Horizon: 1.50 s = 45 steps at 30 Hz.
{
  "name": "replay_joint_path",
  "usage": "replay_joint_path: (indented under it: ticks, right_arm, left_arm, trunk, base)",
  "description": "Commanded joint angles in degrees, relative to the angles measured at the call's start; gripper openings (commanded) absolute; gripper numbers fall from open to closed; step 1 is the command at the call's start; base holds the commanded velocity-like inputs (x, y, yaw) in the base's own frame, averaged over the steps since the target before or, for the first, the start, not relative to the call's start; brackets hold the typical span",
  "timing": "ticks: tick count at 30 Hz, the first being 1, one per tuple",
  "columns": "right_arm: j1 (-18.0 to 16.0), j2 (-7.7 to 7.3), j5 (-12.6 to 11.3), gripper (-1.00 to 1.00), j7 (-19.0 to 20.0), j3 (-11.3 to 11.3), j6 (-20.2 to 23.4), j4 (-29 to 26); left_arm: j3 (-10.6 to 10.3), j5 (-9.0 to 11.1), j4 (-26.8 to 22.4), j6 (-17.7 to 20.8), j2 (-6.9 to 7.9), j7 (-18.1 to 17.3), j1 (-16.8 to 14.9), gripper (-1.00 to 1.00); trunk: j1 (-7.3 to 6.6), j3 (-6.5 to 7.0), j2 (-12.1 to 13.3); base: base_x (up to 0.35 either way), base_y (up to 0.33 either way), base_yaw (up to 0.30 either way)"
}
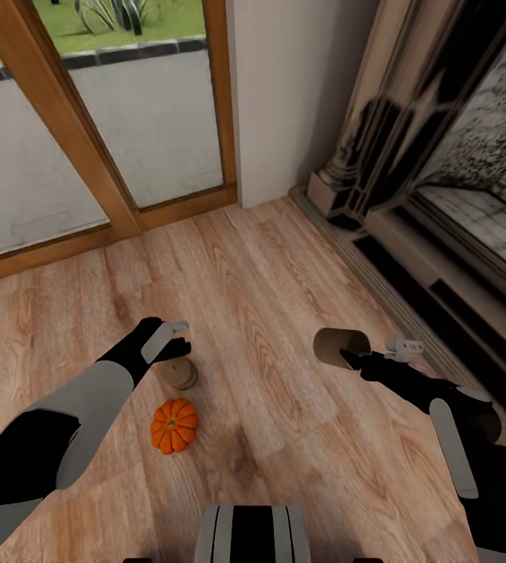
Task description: Place each of the two pumpkins and all three candles from the living room inside a cabinet in the living room (use any cabinet), then make sure every cabinet is closed, and position the cauldron so it is next to a table in the living room.
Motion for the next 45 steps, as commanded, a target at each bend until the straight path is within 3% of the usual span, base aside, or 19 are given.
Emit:
replay_joint_path:
  ticks: [1,5,19,25,31,41,45]
  right_arm:
    - [0.0,0.01,-0.1,-1.00,0.4,-0.1,0.3,0.0]
    - [0.0,0.01,-0.1,-1.00,0.4,-0.1,0.3,0.0]
    - [0.0,0.01,-0.1,-1.00,0.4,0.0,0.3,0.0]
    - [-0.1,-0.06,-0.1,-1.00,0.4,-0.1,0.3,0.0]
    - [-0.1,-0.08,-0.1,-1.00,0.4,-0.1,0.3,0.0]
    - [-0.1,-0.08,-0.1,-1.00,0.4,-0.1,0.3,0.0]
    - [-0.1,-0.11,-0.1,-1.00,0.4,-0.1,0.3,0.0]
  left_arm:
    - [-0.4,0.6,-0.1,0.1,0.04,0.5,0.0,1.00]
    - [-0.4,0.6,-0.1,0.1,0.03,0.4,0.0,1.00]
    - [-0.4,0.8,-0.2,0.1,-0.13,0.2,0.0,1.00]
    - [-0.4,0.8,-0.2,0.1,-0.13,0.1,0.0,1.00]
    - [-0.4,0.7,-0.2,0.1,-0.09,0.1,0.0,1.00]
    - [-0.5,0.7,-0.2,0.1,-0.07,0.1,0.0,1.00]
    - [-0.6,0.5,-0.2,0.1,-0.01,0.3,0.1,1.00]
  trunk:
    - [0.01,-0.26,0.0]
    - [0.11,-1.15,-0.1]
    - [0.11,-1.15,-0.1]
    - [0.27,-2.48,-0.2]
    - [0.27,-2.48,-0.2]
    - [0.53,-4.69,-0.3]
    - [0.53,-4.69,-0.3]
  base:
    - [0.000,0.000,0.000]
    - [0.000,0.000,0.000]
    - [0.000,0.000,0.000]
    - [0.000,0.000,0.000]
    - [0.000,0.000,0.000]
    - [0.000,0.000,0.000]
    - [0.000,0.000,0.000]
